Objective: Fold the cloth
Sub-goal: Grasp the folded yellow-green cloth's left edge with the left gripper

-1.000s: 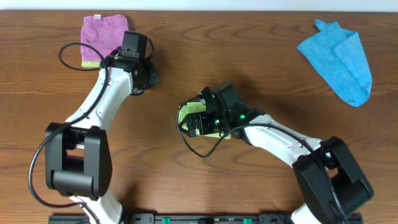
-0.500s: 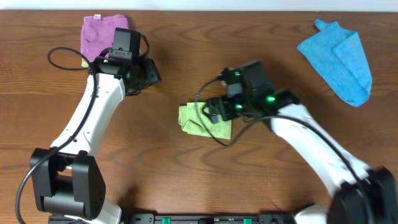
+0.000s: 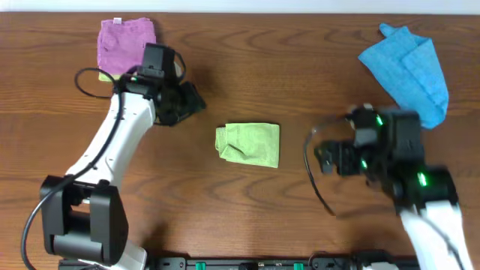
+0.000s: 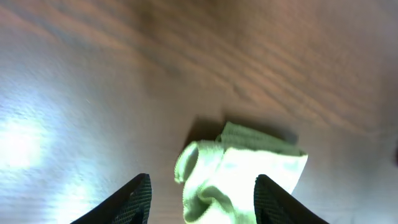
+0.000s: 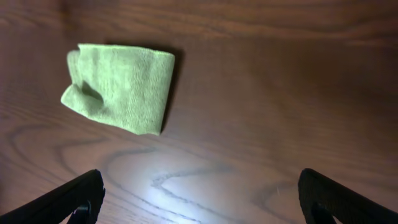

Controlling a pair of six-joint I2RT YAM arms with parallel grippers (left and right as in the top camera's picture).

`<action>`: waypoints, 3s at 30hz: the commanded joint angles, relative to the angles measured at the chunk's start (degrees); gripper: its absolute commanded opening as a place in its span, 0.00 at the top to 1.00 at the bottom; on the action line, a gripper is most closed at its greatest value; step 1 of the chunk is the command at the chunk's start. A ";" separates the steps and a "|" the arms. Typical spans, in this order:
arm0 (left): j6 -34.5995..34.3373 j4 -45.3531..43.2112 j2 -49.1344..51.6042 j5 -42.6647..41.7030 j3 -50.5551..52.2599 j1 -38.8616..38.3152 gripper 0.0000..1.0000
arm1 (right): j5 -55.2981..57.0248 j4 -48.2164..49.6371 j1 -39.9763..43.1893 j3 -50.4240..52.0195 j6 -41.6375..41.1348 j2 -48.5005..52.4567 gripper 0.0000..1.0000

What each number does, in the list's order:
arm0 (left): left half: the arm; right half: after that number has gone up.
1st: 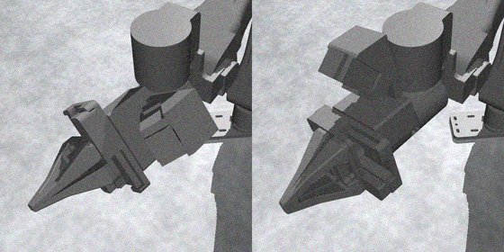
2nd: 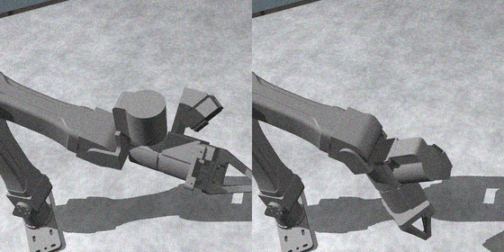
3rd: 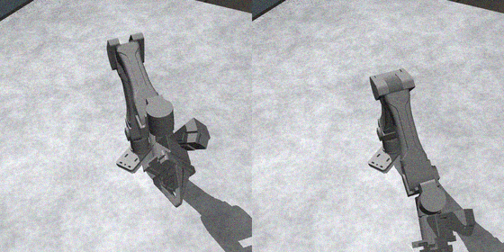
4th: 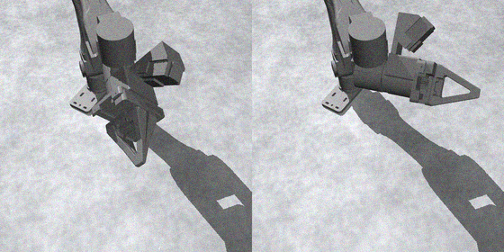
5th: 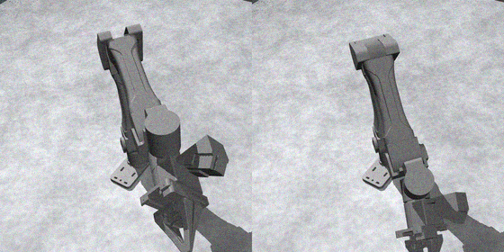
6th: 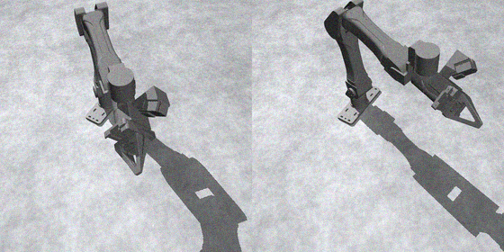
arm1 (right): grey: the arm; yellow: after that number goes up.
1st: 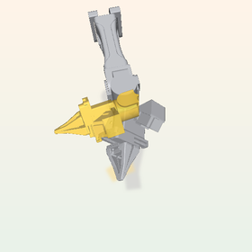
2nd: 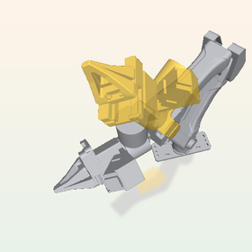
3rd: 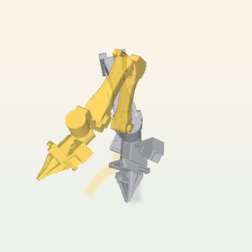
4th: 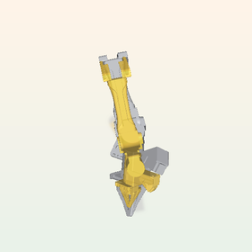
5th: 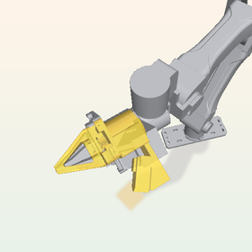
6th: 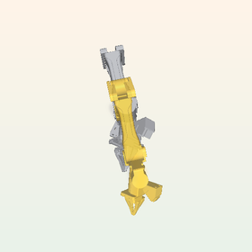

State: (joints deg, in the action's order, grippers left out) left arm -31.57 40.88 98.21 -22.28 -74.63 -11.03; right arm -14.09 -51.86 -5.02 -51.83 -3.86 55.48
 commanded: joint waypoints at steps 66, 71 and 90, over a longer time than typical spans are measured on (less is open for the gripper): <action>-20.83 -24.24 -0.92 -10.47 24.52 -11.89 0.39 | 0.20 -3.28 0.96 13.70 -10.47 -25.94 0.01; -25.53 -28.61 -0.90 -7.48 25.57 -15.39 0.35 | 0.20 -3.28 0.96 13.70 -10.47 -25.94 0.01; -26.99 -26.29 -0.87 -6.86 25.79 -16.76 0.33 | 0.24 -3.30 0.96 13.70 -10.47 -25.94 0.01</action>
State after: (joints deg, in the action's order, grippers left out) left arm -58.50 14.39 98.13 -29.76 -49.19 -27.77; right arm -14.09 -55.07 -4.62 -38.52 -13.45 29.87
